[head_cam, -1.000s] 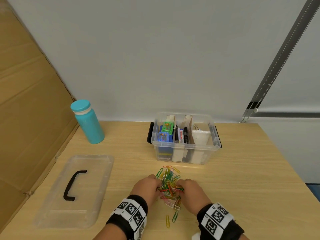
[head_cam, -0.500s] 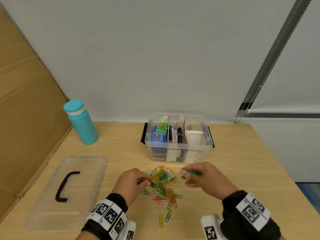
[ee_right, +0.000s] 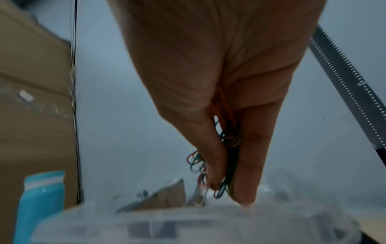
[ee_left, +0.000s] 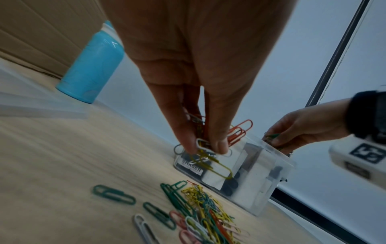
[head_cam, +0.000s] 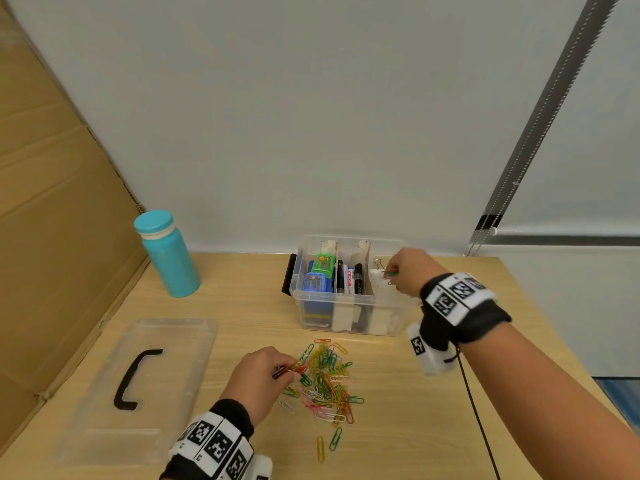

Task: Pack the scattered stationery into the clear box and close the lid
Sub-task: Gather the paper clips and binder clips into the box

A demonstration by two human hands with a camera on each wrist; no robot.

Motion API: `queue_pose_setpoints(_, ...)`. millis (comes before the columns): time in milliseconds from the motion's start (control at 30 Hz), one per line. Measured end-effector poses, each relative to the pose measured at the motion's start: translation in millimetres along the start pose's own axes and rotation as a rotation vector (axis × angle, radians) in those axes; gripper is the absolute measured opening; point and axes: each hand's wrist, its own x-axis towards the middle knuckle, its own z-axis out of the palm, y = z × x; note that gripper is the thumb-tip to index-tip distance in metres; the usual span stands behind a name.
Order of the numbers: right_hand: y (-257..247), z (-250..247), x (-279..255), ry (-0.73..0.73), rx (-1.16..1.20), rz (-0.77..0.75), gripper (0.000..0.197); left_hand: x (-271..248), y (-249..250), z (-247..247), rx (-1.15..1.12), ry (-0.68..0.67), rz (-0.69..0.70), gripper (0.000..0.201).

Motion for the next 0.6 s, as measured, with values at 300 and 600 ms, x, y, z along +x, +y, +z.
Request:
queue_pose_setpoints(300,6.7,16.0,12.4,-0.115,0.051,-0.055,0.031,-2.0,0.9,0.2,-0.033,0.002,0.009,0.018)
queue_pose_setpoints(600,63.1,77.0,-60.3,0.455,0.122,-0.125,0.043,14.9,49.5,-15.0,-0.076,-0.001,0.17,0.018)
